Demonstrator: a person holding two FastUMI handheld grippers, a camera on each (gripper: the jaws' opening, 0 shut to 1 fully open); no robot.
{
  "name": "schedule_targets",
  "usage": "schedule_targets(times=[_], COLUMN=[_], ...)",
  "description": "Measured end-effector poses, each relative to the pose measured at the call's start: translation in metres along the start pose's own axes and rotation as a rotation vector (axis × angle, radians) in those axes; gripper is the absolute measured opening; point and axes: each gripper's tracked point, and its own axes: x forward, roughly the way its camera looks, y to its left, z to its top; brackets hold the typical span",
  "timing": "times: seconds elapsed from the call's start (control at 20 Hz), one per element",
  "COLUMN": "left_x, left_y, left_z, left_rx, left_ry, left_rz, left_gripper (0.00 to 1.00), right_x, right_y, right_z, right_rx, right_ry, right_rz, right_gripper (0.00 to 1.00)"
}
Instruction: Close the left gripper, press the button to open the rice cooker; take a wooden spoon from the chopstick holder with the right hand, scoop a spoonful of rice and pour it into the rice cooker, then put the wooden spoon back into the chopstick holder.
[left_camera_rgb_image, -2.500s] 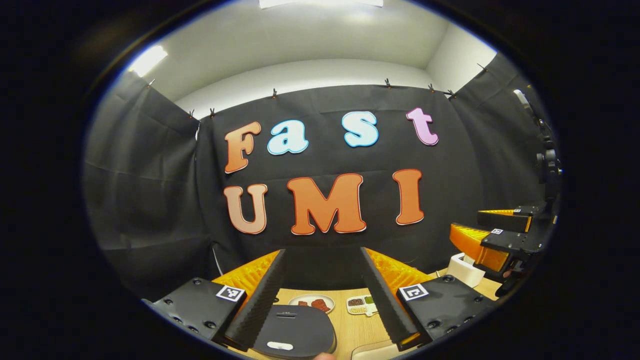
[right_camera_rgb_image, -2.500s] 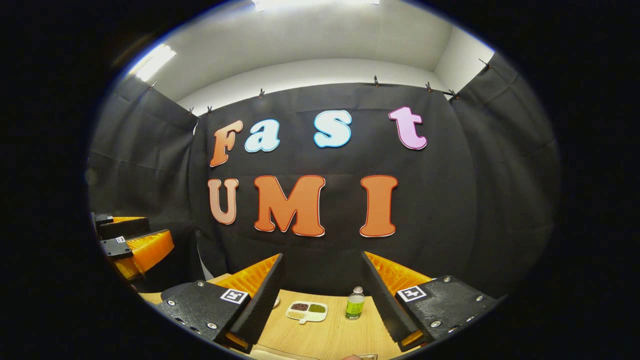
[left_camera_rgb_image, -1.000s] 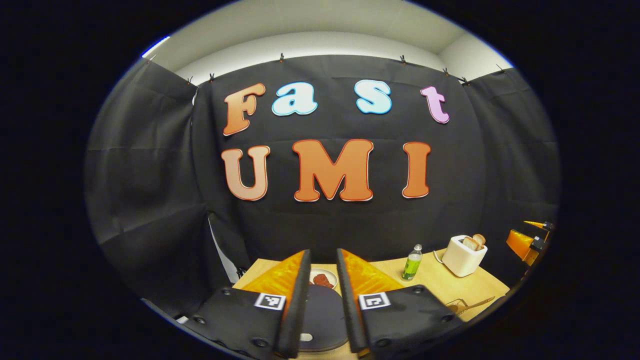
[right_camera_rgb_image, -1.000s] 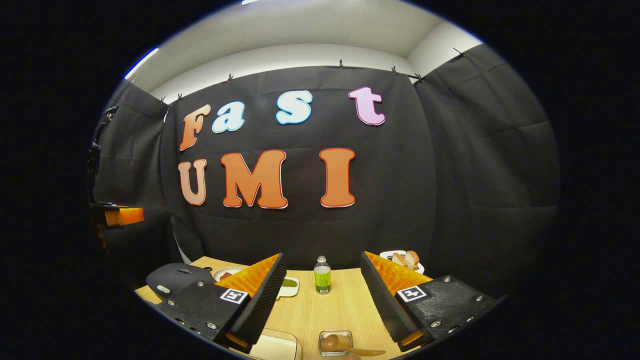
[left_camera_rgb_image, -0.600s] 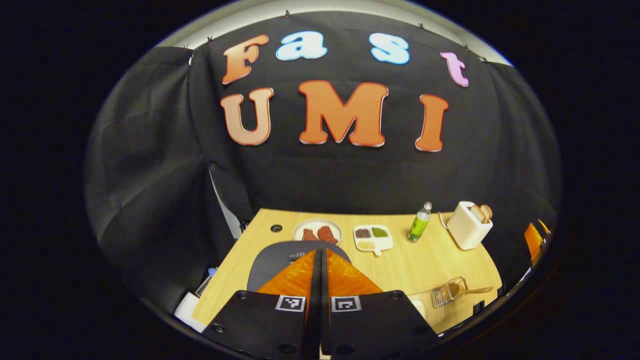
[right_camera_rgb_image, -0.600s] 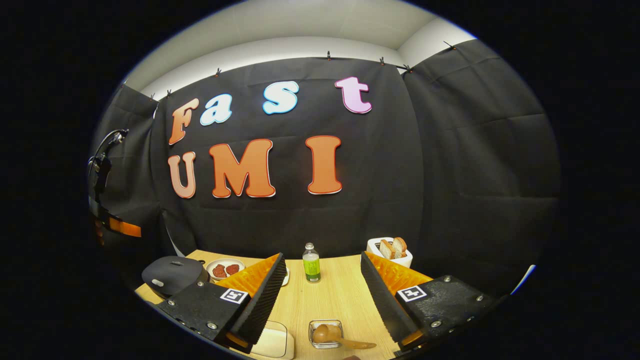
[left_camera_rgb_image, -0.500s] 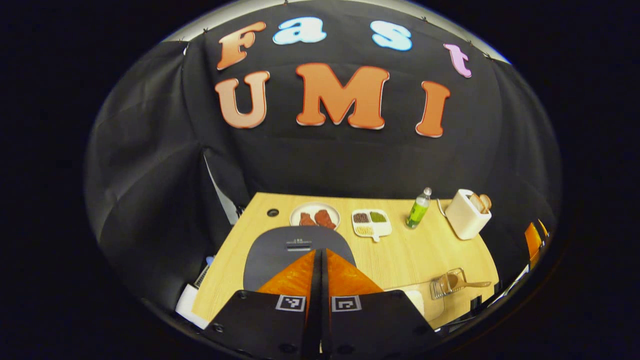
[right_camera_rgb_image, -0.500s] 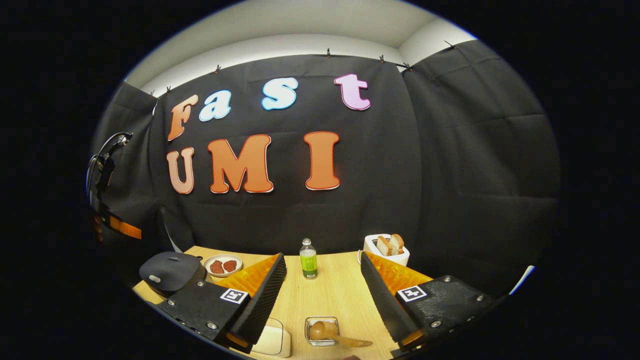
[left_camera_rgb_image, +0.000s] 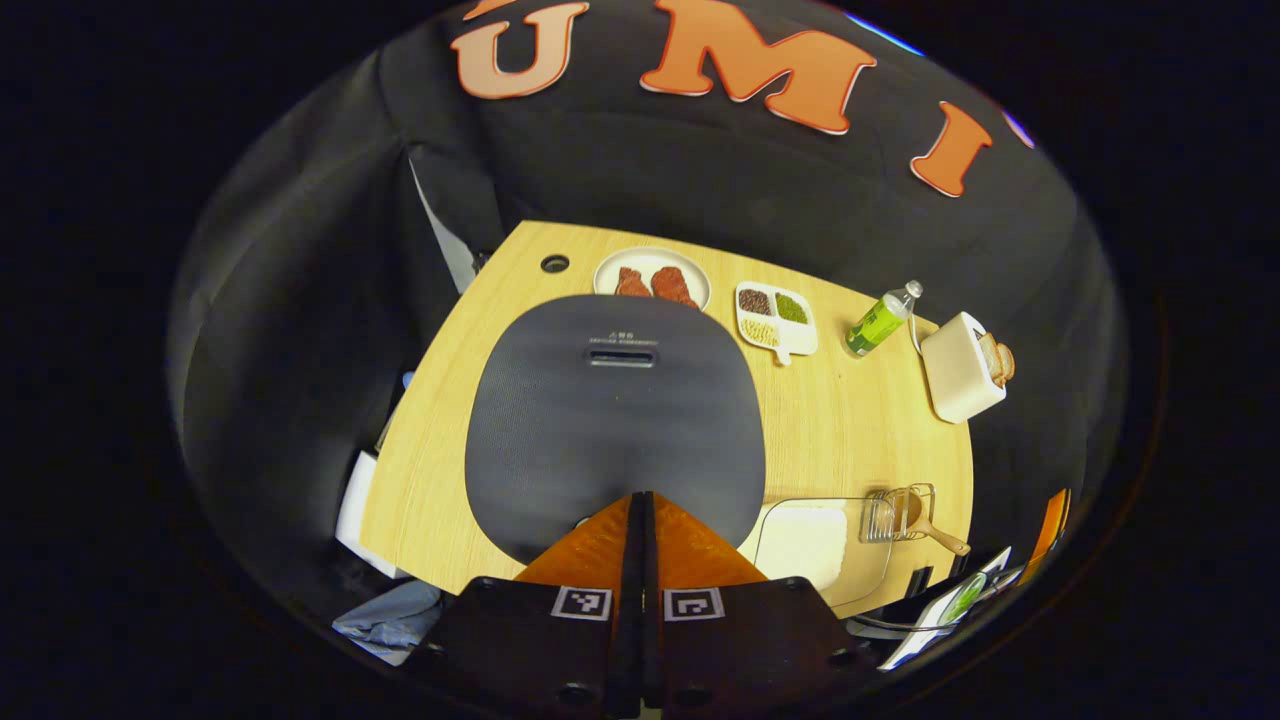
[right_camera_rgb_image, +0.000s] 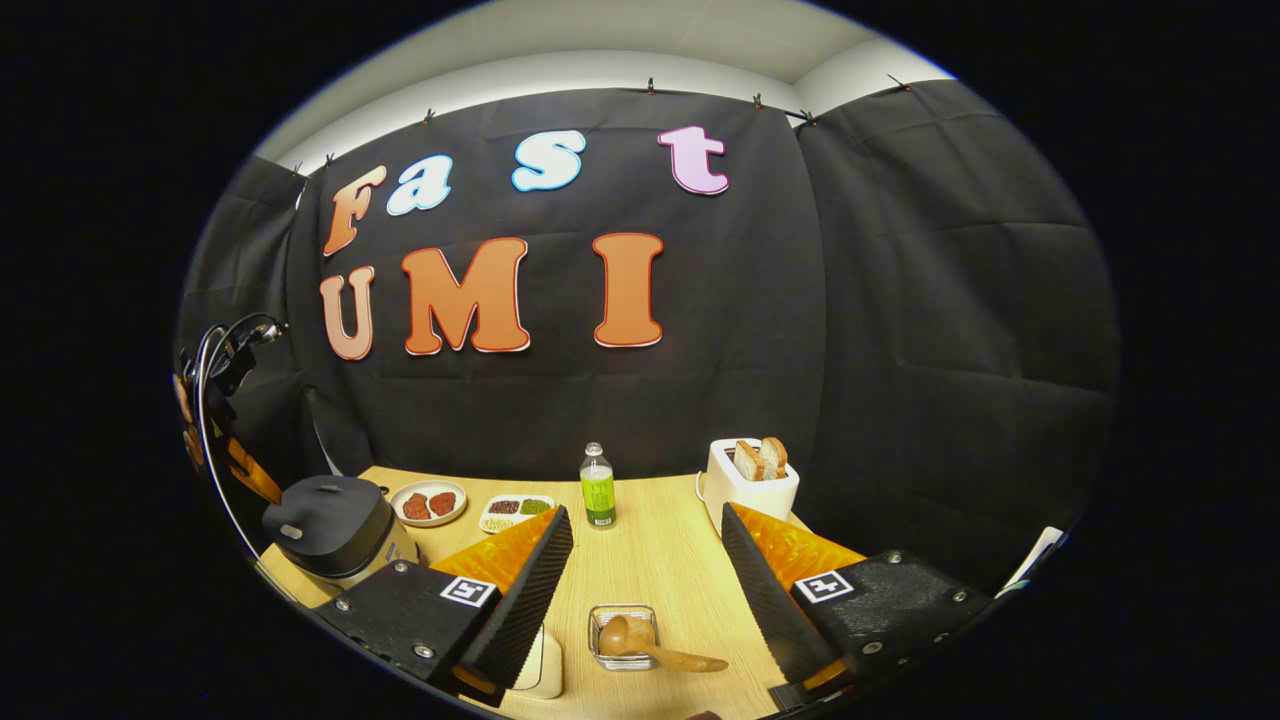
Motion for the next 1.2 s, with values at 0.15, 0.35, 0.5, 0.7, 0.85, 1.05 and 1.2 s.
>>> schedule_targets(times=[0.15,0.35,0.5,0.7,0.85,1.05,1.2], left_x=[0.016,0.035,0.037,0.037,0.03,-0.004,-0.037], left_y=[0.005,0.01,0.014,0.017,0.014,0.01,0.004], left_z=[-0.01,-0.021,-0.024,-0.023,-0.02,0.0,0.036], left_rx=[-0.055,-0.114,-0.146,-0.133,-0.092,-0.046,0.052], left_ry=[0.067,0.125,0.134,0.12,0.067,-0.064,-0.24], left_rz=[-0.015,-0.024,-0.007,-0.001,-0.011,0.016,0.052], left_gripper=[0.05,0.07,0.06,0.06,0.06,0.05,0.06], right_x=[0.0,0.003,0.003,0.006,0.005,0.01,0.011], right_y=[-0.002,-0.005,-0.009,-0.01,-0.012,-0.016,-0.017], right_z=[-0.008,-0.021,-0.033,-0.054,-0.064,-0.074,-0.082], right_rx=[-0.01,-0.013,-0.014,0.019,0.033,0.039,0.058], right_ry=[0.023,0.061,0.09,0.155,0.197,0.227,0.251], right_rz=[-0.014,-0.036,-0.054,-0.064,-0.06,-0.069,-0.063], right_gripper=[0.93,0.93,0.93,0.93,0.93,0.93,0.93])
